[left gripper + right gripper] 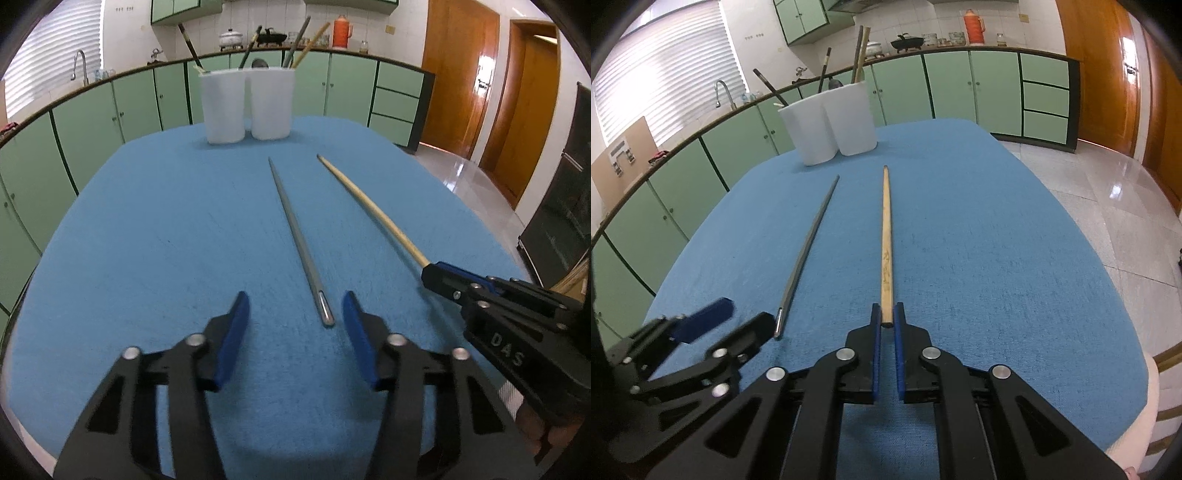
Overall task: Organize utensils
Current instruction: 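Grasp the grey metal chopstick with the left tool while the right holds the wooden one, then lift the grey chopstick toward the holder with the left tool while the right lifts the wooden one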
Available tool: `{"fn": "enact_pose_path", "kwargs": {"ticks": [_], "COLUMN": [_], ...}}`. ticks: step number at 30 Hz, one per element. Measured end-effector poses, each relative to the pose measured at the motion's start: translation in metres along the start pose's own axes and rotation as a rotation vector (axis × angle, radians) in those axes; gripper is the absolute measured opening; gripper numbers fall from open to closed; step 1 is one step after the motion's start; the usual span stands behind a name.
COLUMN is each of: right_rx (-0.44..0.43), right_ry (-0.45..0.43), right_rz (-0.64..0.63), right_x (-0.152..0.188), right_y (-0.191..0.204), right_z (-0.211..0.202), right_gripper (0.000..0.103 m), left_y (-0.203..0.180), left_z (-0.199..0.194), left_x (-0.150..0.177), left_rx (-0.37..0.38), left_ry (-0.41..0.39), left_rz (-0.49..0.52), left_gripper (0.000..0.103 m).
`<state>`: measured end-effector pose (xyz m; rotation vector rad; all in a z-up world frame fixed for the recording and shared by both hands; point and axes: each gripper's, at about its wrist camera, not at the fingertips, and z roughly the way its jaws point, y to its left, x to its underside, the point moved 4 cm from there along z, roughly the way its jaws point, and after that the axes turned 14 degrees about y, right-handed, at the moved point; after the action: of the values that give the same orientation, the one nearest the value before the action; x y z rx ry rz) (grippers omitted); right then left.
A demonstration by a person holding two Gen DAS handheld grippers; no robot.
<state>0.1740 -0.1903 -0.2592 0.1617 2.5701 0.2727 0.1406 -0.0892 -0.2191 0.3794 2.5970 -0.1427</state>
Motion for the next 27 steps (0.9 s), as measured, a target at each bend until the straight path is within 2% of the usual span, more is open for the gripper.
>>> {"fn": "enact_pose_path", "kwargs": {"ticks": [2, 4, 6, 7, 8, 15, 19, 27], "right_rx": [-0.004, -0.008, -0.014, -0.016, -0.016, -0.018, -0.016, 0.026], "right_ry": [-0.002, -0.004, -0.005, -0.005, -0.007, -0.025, -0.037, -0.1], "right_rz": [0.005, 0.012, 0.018, 0.02, 0.02, 0.024, 0.025, -0.009], "right_x": [0.0, -0.001, -0.001, -0.001, -0.001, -0.003, -0.003, -0.015], "right_y": [-0.001, -0.003, -0.005, -0.006, -0.006, -0.007, -0.009, -0.012], "right_z": [0.0, -0.001, -0.001, -0.002, -0.002, -0.008, -0.012, -0.036], "right_gripper": [0.006, 0.006, 0.006, 0.006, 0.007, 0.007, 0.007, 0.007], "left_y": [-0.001, -0.004, -0.006, -0.008, -0.008, -0.002, -0.001, 0.005], "left_z": [0.005, 0.008, 0.01, 0.011, 0.011, 0.005, -0.009, -0.063], "left_x": [0.0, 0.001, 0.001, 0.002, 0.002, -0.001, -0.003, -0.022], "left_rx": [-0.004, 0.008, -0.005, -0.013, -0.013, -0.004, -0.02, -0.054], "left_ry": [0.01, 0.009, 0.007, 0.004, 0.004, -0.001, -0.05, -0.206], "left_rz": [-0.005, -0.007, 0.012, 0.017, 0.017, 0.003, 0.012, 0.02], "left_gripper": [0.033, 0.03, 0.022, 0.017, 0.006, 0.005, 0.005, 0.005]}}
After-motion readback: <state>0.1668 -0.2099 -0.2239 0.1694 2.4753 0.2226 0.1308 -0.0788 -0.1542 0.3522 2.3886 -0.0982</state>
